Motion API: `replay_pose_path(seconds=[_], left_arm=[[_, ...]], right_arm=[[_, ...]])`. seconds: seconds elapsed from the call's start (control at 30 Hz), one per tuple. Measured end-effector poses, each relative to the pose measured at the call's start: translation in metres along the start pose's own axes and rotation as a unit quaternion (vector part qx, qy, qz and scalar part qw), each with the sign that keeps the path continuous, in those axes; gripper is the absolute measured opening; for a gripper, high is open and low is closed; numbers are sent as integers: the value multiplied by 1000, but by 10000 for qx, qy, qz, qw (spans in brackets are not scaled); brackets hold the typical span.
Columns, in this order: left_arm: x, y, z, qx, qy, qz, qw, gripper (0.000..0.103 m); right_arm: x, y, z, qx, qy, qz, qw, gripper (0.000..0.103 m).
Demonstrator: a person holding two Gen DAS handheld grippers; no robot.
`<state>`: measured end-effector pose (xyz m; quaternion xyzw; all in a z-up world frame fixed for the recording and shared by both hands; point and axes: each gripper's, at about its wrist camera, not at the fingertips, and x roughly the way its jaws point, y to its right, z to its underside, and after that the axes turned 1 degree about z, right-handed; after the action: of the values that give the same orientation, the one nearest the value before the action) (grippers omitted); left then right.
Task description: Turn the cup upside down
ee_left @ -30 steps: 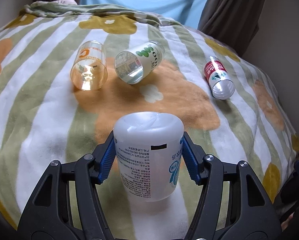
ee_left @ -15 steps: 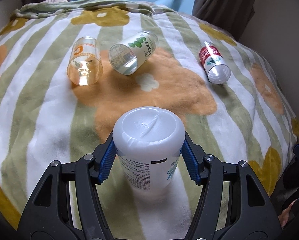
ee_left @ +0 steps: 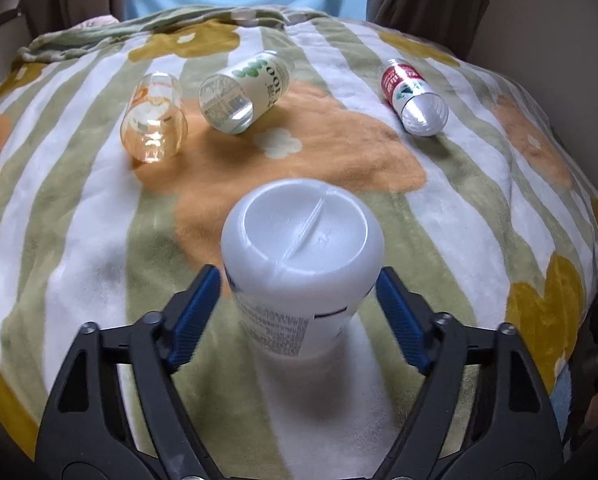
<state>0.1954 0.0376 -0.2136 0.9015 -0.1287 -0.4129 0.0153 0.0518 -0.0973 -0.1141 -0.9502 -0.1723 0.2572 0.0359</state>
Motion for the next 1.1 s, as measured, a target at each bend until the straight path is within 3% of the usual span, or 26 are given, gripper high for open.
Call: replay_pose_path(seconds=[0.13, 0.23, 0.37, 0.53, 0.63, 0.73, 0.83, 0.93, 1.1], left_arm=[[-8, -8, 5, -271, 77, 242, 9993, 99], [-19, -12, 3, -343, 101, 128, 9993, 99], [-67, -20, -3, -376, 755, -55, 9964, 99], [-154, -26, -12, -200, 2018, -107, 9792, 103], [-193, -25, -15, 15, 2474, -254, 9686, 103], [-216, -24, -14, 164, 2648, -627, 9621, 103], [-228, -26, -2, 238, 2813, -878, 9553, 103], [-240, -33, 13, 213, 3035, -759, 9496, 103], [-248, -42, 24, 98, 3157, -754, 9458, 103]], right_arm=[[0, -5, -2, -62, 13, 2, 10000, 103], [-2, -10, -5, -75, 51, 2, 10000, 103], [-7, -21, -18, -131, 159, 31, 9998, 103], [-24, -46, -49, -423, 595, 450, 9963, 103], [-33, -61, -67, -496, 867, 874, 9912, 103], [-38, -75, -77, -560, 1029, 1397, 9832, 103], [-47, -82, -79, -410, 1233, 1644, 9778, 103], [-52, -90, -79, -415, 1335, 2039, 9690, 103], [-53, -95, -76, -298, 1404, 2093, 9673, 103]])
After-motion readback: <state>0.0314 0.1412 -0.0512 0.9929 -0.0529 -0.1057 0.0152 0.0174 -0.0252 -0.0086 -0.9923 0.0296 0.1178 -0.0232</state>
